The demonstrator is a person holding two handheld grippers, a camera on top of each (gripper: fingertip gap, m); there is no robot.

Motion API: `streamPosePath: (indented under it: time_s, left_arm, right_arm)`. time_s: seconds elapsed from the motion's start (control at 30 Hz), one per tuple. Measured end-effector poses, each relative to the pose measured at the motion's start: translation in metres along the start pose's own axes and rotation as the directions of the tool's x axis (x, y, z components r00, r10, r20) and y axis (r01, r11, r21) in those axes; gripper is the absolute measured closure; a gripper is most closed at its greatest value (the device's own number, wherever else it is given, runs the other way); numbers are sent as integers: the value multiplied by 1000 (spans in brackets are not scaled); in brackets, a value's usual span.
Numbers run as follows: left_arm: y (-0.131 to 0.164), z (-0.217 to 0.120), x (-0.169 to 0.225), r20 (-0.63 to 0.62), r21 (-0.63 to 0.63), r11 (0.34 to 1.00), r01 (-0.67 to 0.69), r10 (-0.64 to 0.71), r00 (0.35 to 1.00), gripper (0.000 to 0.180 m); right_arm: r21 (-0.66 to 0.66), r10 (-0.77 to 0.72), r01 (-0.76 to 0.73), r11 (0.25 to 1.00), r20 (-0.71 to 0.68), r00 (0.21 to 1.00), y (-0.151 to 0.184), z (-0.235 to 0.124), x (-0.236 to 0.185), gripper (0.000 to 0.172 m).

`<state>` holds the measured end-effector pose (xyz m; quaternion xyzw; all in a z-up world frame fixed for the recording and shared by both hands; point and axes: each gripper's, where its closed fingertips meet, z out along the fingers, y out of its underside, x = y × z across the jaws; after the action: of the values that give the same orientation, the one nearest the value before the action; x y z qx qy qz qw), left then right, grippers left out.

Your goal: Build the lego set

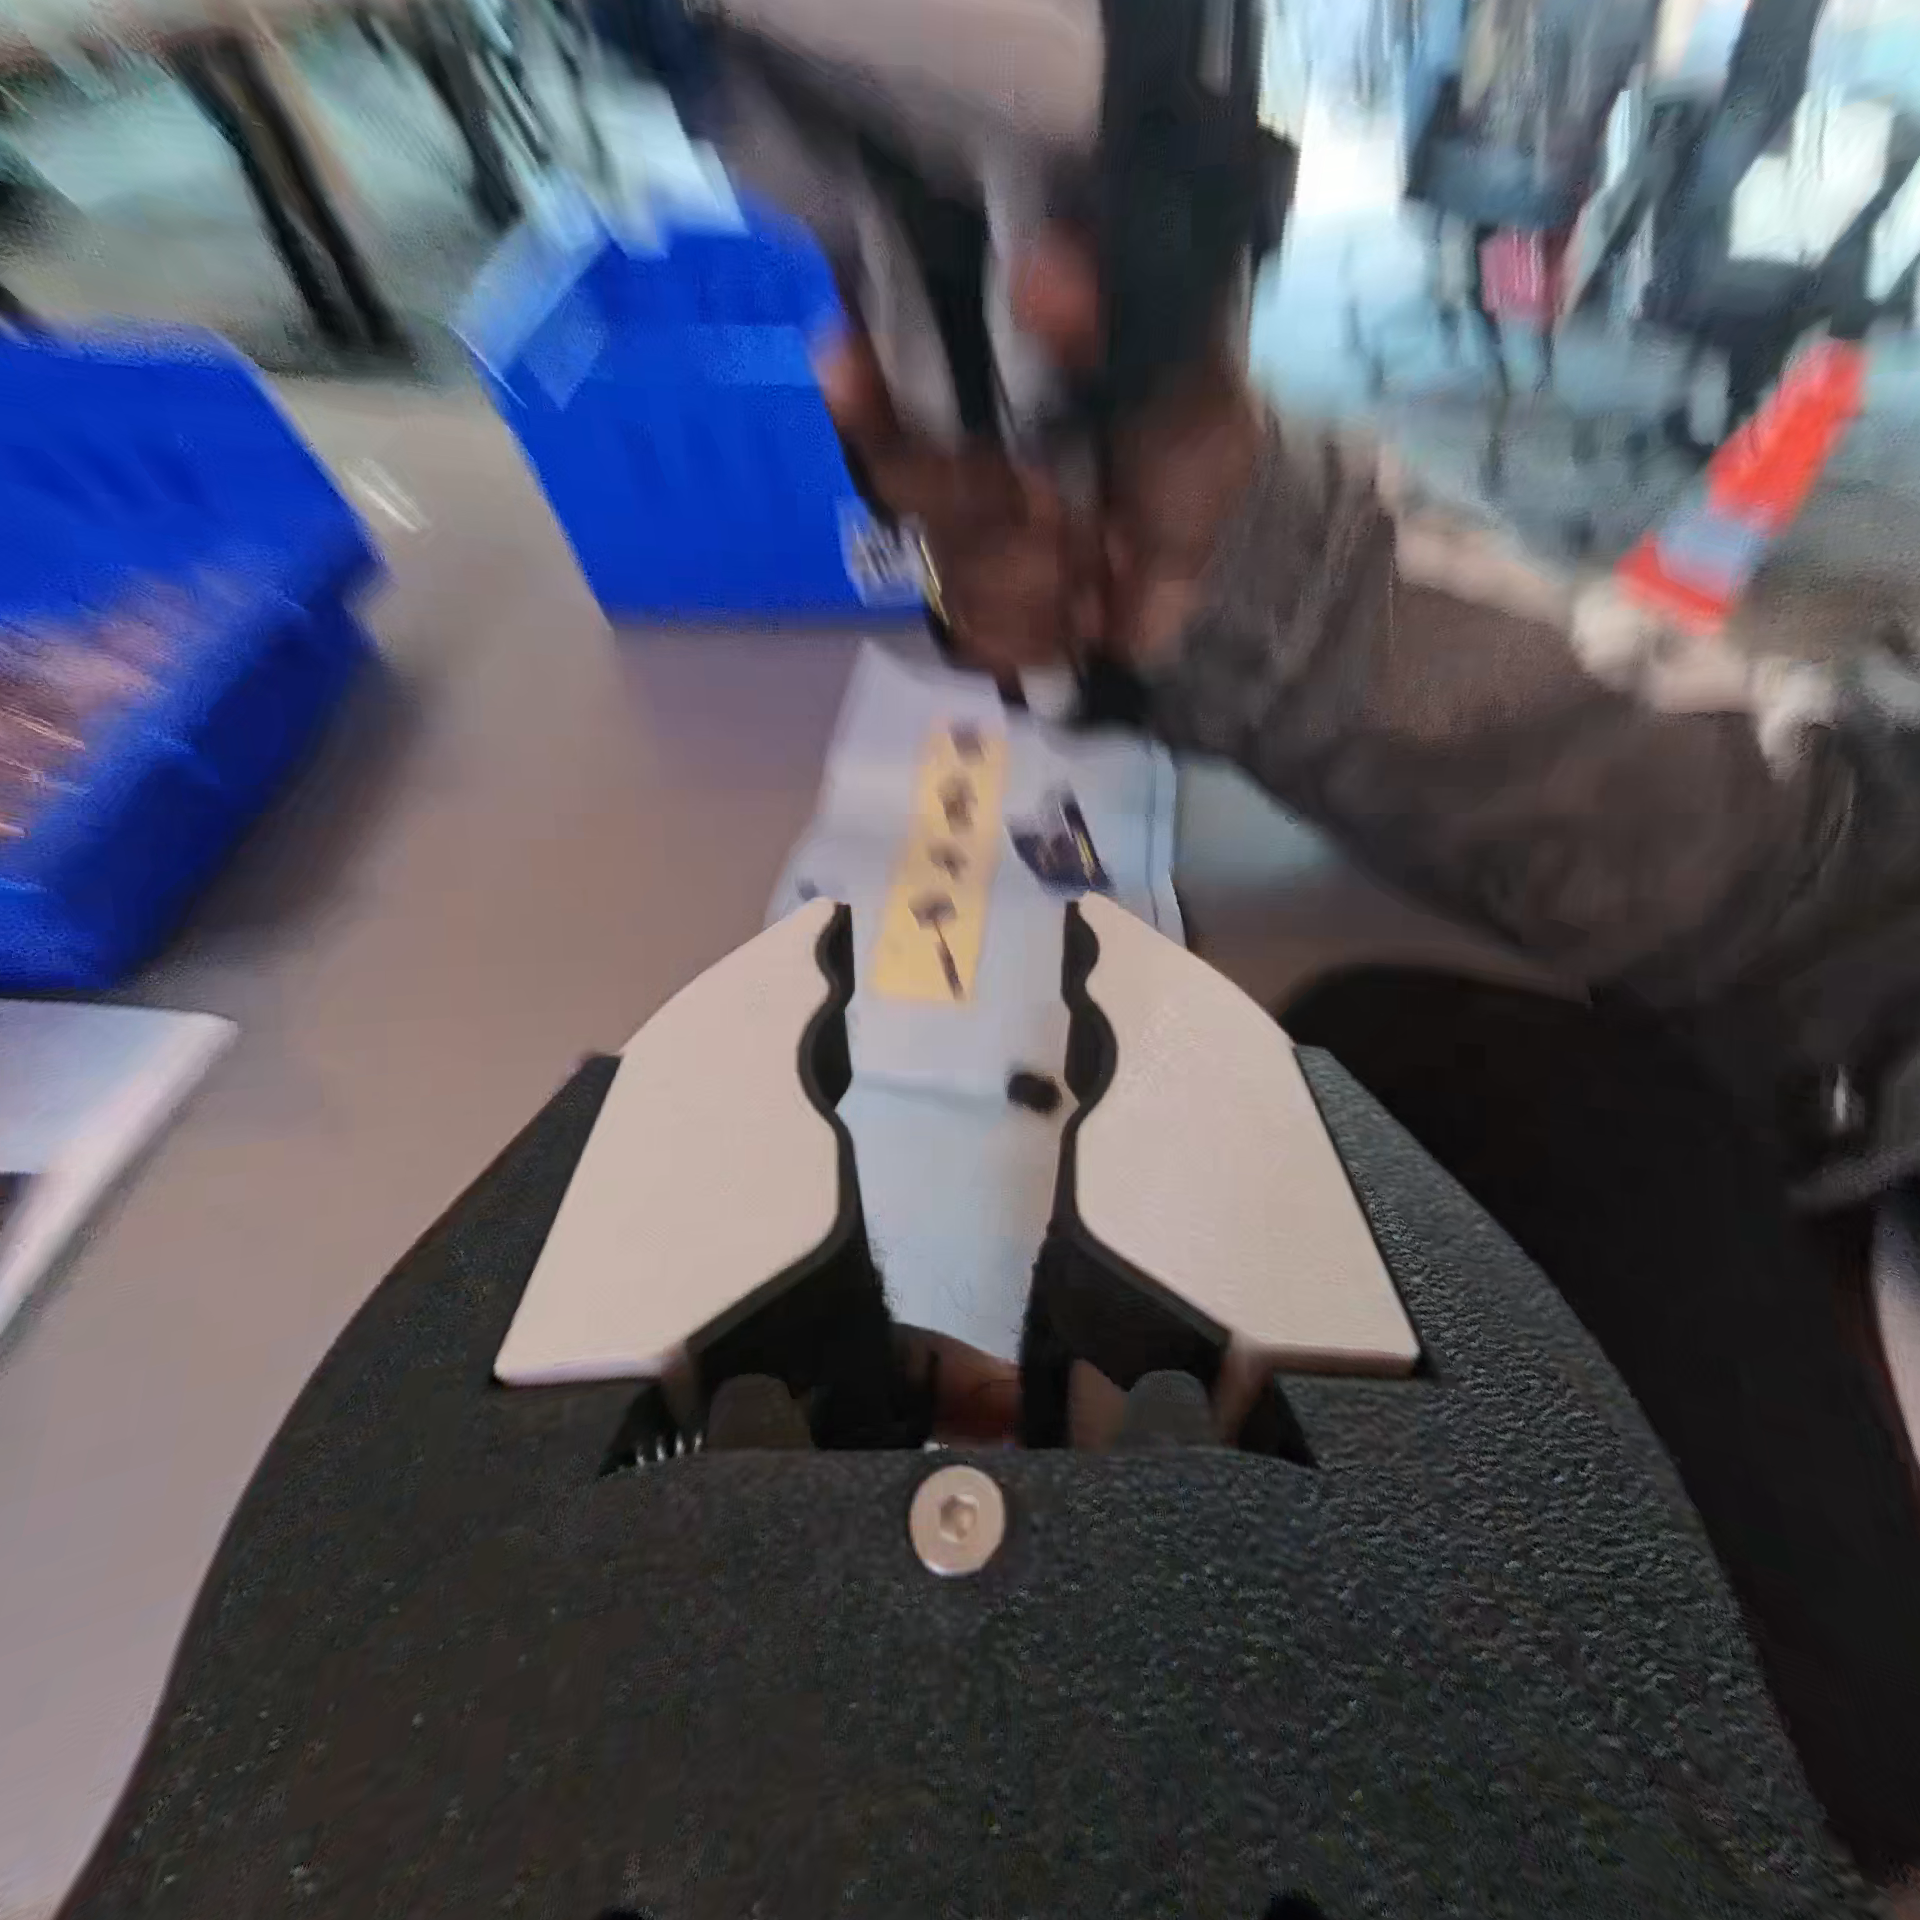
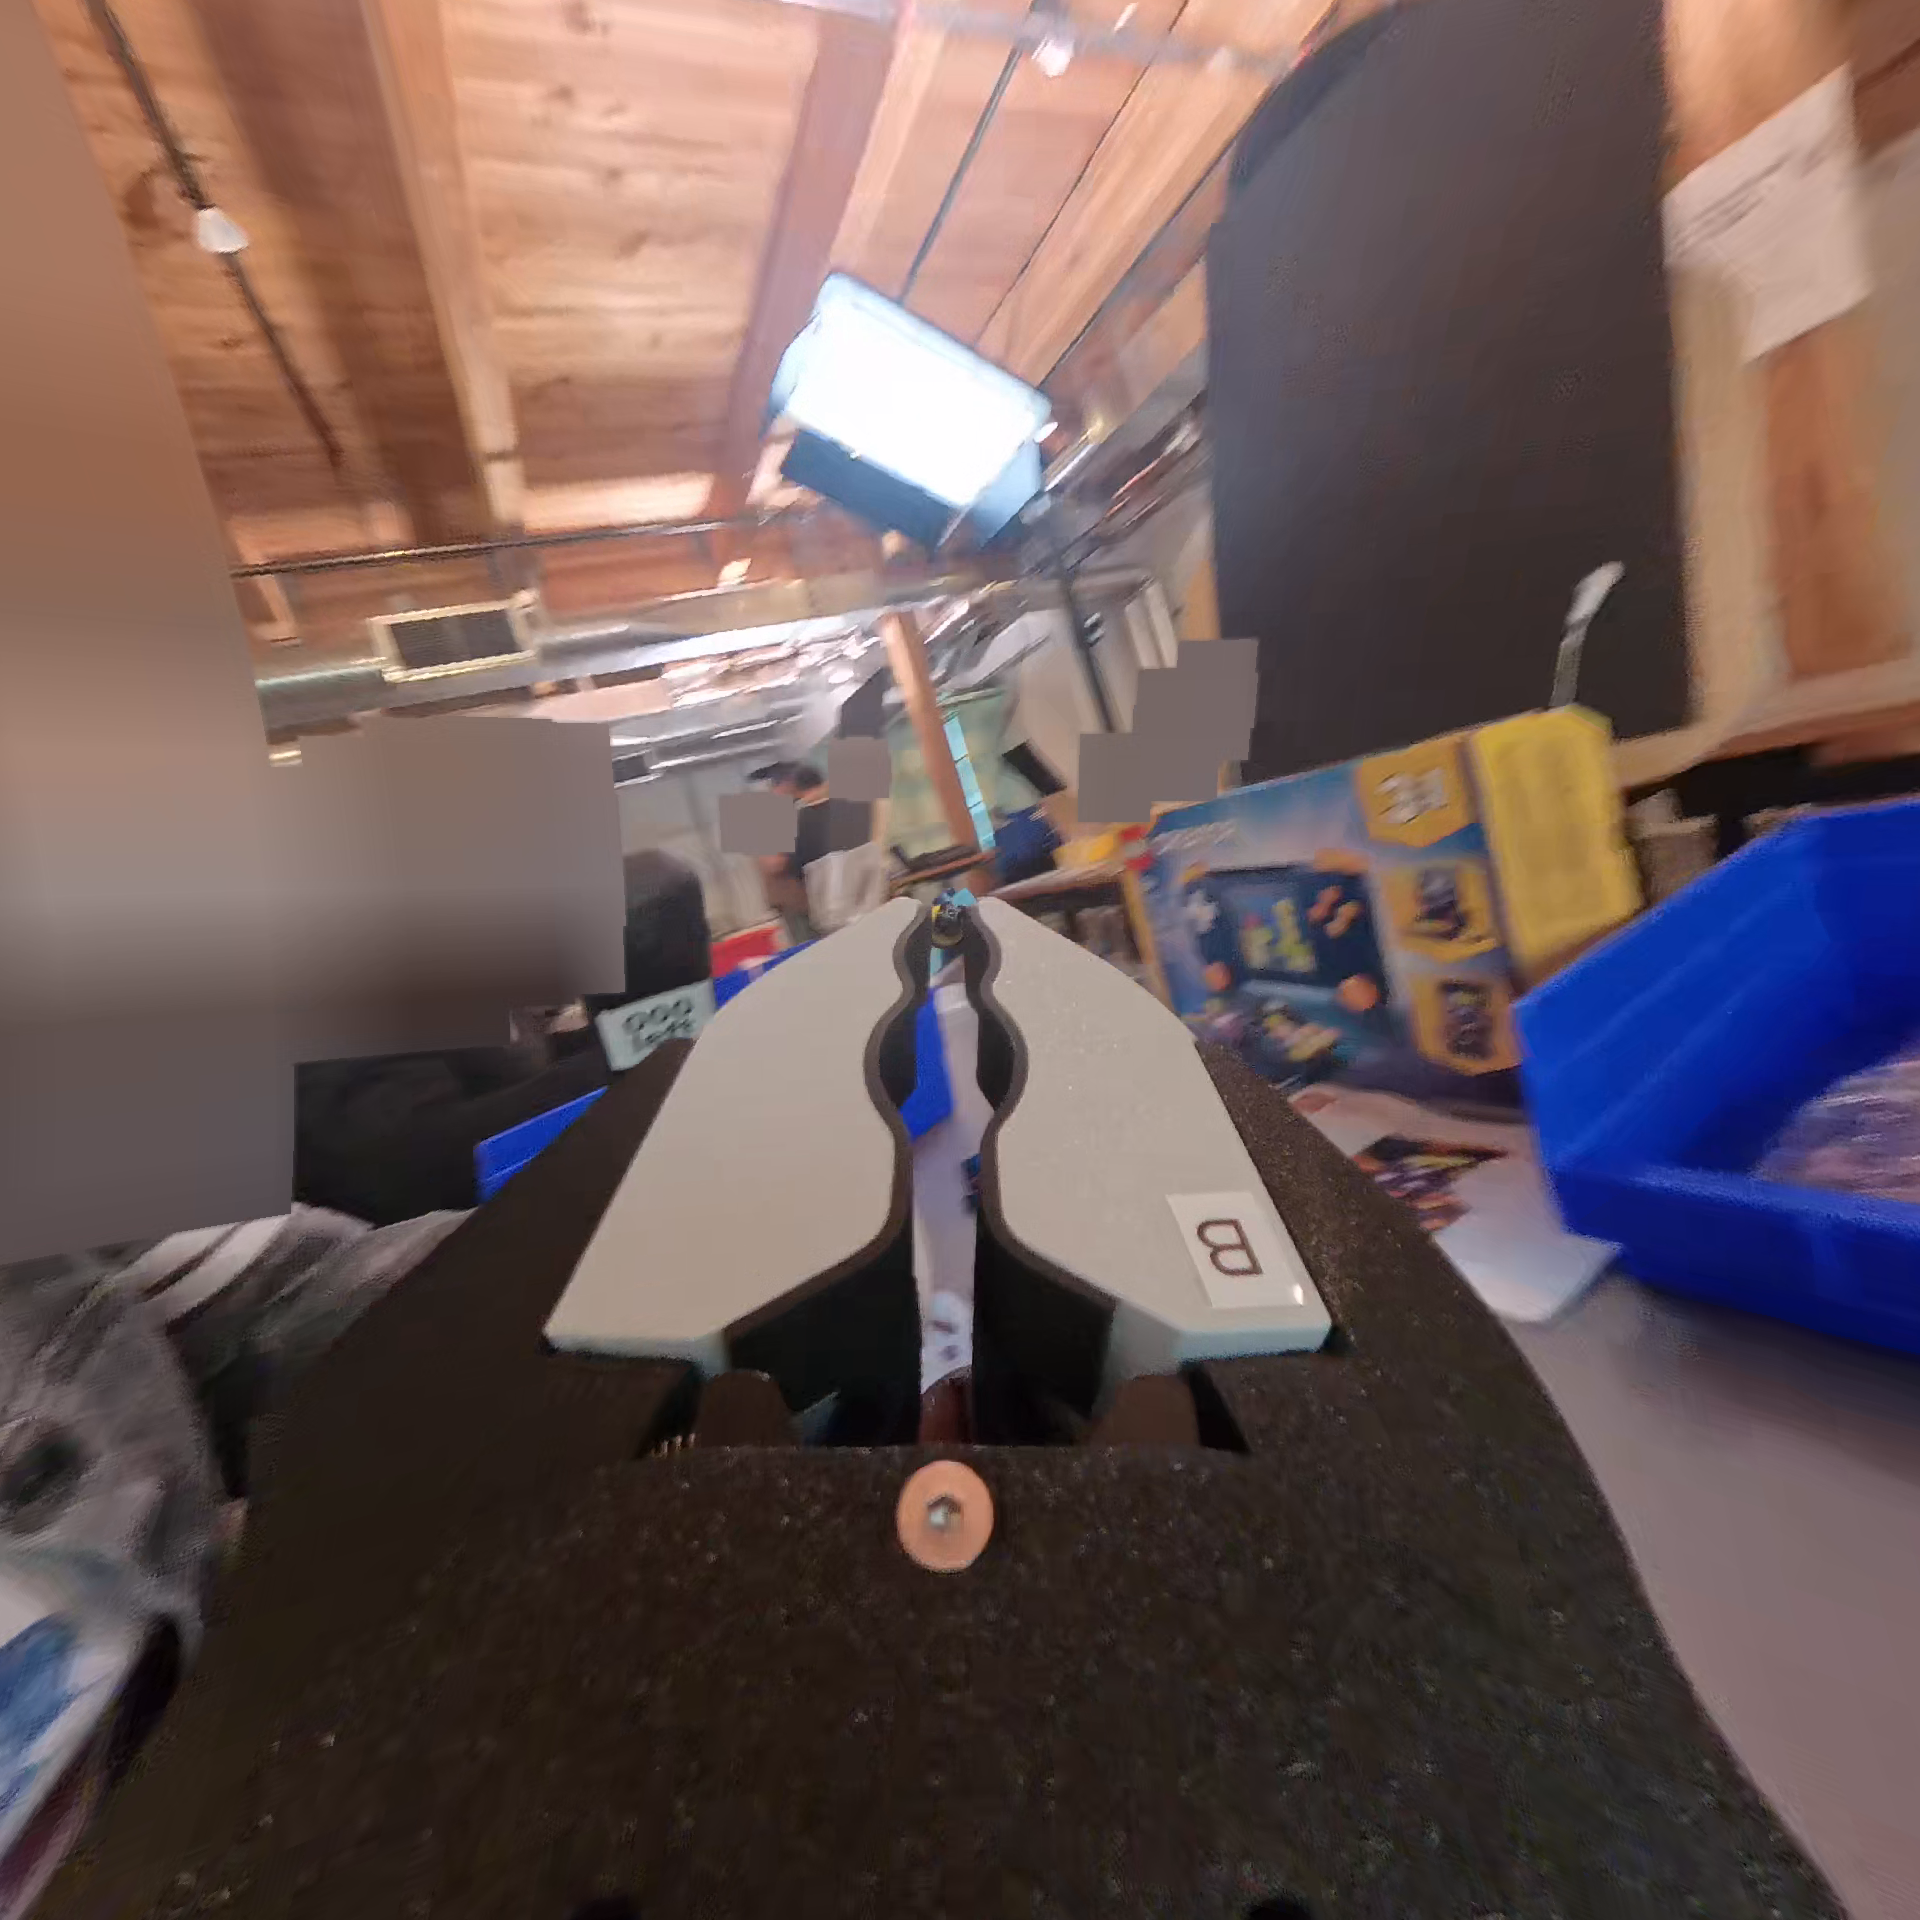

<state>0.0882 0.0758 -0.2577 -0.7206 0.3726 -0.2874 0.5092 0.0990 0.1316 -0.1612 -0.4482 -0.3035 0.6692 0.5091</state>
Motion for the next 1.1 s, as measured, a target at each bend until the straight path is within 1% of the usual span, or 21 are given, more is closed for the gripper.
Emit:
streamPosePath:
  time_s: [0.03,0.07,0.1,0.13,0.17,0.2,0.27,0.33,0.4,0.5,0.57,0.63,0.77,0.87,0.93,1.0,1.03,1.07,1.1]
  left_arm:
    - [-17,-13,-9,69,149,989,8,-19,997,145]
    - [-31,-28,-16,127,281,960,-6,-30,991,148]
    - [-41,-41,-21,183,380,924,-39,-34,983,150]
    - [-46,-51,-24,237,434,897,-86,-21,971,150]
    - [-46,-56,-26,280,435,890,-137,11,960,150]
    - [-42,-56,-26,306,402,897,-183,56,950,150]
    - [-37,-52,-24,307,362,903,-230,117,944,150]
    - [-38,-50,-18,276,385,895,-225,121,954,152]
    - [-37,-54,-20,291,391,893,-223,110,950,156]
    - [-32,-56,-21,286,357,902,-242,141,948,159]
    - [-30,-56,-23,290,354,901,-252,150,945,158]
    - [-29,-56,-24,287,354,904,-240,139,948,157]
    - [-26,-52,-20,249,338,916,-214,132,960,164]
    - [-27,-53,-19,234,350,915,-200,121,965,164]
    - [-27,-52,-19,224,350,917,-192,117,968,164]
    - [-28,-55,-21,233,362,913,-188,107,967,164]
    - [-26,-56,-24,238,354,916,-186,104,966,164]
    - [-24,-56,-27,244,336,924,-184,103,964,164]
    - [-20,-57,-31,255,313,932,-186,106,961,164]
  right_arm:
    - [-28,48,-47,999,44,998,9,6,-5,167]
    - [-44,95,-92,995,84,992,17,11,-10,167]
    - [-53,143,-137,989,121,982,25,17,-15,167]
    - [-67,191,-183,981,153,970,32,21,-20,167]
    - [-91,235,-222,971,176,956,40,25,-23,167]
    - [-121,268,-249,961,190,944,49,29,-26,167]
    - [-184,302,-267,946,205,931,64,35,-32,167]
    - [-237,312,-259,936,223,923,76,37,-38,167]
    - [-267,317,-255,929,224,922,82,38,-39,167]
    - [-263,348,-284,922,239,907,81,37,-40,167]
    - [-269,356,-291,918,238,904,83,37,-40,167]
    - [-288,351,-280,916,234,907,87,38,-41,167]
    - [-304,349,-274,913,229,909,91,39,-43,167]
    - [-305,349,-272,913,238,906,90,38,-44,167]
    - [-319,325,-243,916,236,916,90,37,-44,166]
    - [-355,263,-176,918,214,941,86,32,-40,148]
    - [-398,207,-115,910,197,958,85,26,-38,141]
    - [-470,127,-26,882,184,975,88,17,-35,140]
    - [-567,28,80,820,179,983,97,4,-31,141]
